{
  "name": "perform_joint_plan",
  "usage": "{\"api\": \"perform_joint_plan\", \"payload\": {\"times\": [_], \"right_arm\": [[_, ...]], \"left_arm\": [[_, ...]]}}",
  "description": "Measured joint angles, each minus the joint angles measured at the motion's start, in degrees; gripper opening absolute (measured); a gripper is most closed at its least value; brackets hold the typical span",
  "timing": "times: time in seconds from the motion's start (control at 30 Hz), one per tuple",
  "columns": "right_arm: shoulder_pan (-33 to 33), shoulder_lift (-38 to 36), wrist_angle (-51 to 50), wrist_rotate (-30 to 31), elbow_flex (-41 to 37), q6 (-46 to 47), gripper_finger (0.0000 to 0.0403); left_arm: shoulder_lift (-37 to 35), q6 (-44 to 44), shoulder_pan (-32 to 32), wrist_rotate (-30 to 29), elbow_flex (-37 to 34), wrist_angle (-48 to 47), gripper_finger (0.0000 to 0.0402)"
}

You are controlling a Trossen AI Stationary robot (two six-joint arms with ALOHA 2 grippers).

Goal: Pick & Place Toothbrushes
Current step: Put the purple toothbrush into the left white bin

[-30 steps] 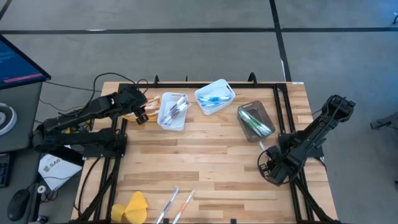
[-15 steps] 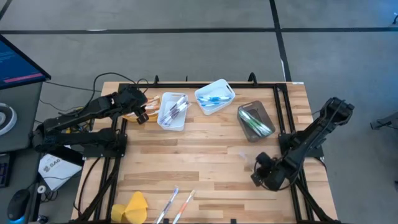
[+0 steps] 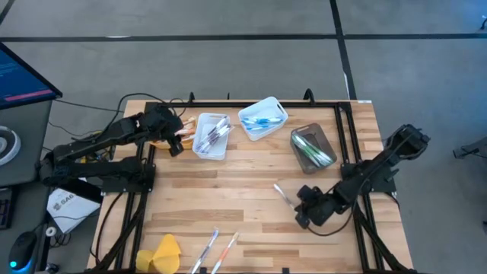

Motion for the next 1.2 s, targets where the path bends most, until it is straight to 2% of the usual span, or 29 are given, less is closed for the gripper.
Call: {"api": "perform_joint_plan", "payload": {"times": [0.27, 0.37, 0.57, 0.93, 1.0, 1.07, 1.2], "right_arm": [[-6.4, 7.9, 16.7, -4.4, 0.3, -13.5, 0.0000], [-8.4, 10.0, 20.1, -6.3, 1.2, -17.7, 0.0000], [-10.3, 11.6, 18.9, -8.7, 4.6, -24.3, 0.0000], [-10.3, 11.6, 15.3, -8.6, 10.4, -31.2, 0.0000], [-10.3, 11.6, 15.2, -8.5, 11.4, -32.8, 0.0000], [-10.3, 11.6, 15.2, -8.4, 12.7, -34.6, 0.0000], [-10.3, 11.6, 15.3, -7.5, 15.9, -39.6, 0.0000]], "left_arm": [[0.0, 0.0, 0.0, 0.2, 0.0, 0.2, 0.0142], [0.0, 0.0, 0.0, 0.2, 0.0, 0.2, 0.0142], [0.0, 0.0, 0.0, 0.2, 0.0, 0.3, 0.0142], [0.0, -0.1, 0.0, 0.2, 0.0, 0.2, 0.0142], [0.0, -0.3, 0.0, 2.2, 0.0, 0.3, 0.0142], [0.0, -0.3, 0.0, 7.1, 0.0, 0.4, 0.0142], [-0.1, -0.4, -0.3, 21.4, -1.1, 5.7, 0.0142]]}}
